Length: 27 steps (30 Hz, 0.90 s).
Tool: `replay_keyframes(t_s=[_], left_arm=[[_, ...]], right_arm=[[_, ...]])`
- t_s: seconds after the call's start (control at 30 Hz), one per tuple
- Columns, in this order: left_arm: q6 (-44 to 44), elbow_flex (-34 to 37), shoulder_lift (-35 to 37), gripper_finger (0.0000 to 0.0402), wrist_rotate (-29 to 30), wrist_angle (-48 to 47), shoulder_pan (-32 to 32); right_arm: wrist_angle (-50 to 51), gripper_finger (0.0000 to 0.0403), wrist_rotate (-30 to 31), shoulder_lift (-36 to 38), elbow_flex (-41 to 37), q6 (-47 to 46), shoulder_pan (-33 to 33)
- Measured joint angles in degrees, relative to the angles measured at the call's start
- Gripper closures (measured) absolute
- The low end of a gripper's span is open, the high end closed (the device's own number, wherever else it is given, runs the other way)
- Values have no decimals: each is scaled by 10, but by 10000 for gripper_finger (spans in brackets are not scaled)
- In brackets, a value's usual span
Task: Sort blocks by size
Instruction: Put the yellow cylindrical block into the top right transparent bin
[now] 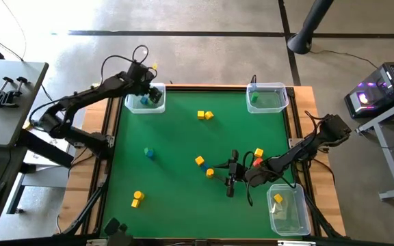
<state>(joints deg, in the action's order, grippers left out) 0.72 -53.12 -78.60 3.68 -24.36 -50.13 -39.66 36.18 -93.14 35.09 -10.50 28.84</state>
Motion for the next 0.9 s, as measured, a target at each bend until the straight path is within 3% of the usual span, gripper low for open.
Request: replay_keyframes(t_s=[0.2,0.33,0.6,0.77,0.9], left_arm=[[19,13,73,159,1,22,85],[-3,62,111,159,20,72,153],[-94,253,141,159,55,346,339],[-116,329,128,159,147,532,478],[-117,354,118,159,240,616,553]], right_arm=[[4,249,-9,0,0,-29,-5],[21,249,-71,0,0,-73,-23],[45,245,-111,0,0,-87,-43],[55,197,-144,0,0,-67,-55],[67,147,-168,0,0,-48,-70]])
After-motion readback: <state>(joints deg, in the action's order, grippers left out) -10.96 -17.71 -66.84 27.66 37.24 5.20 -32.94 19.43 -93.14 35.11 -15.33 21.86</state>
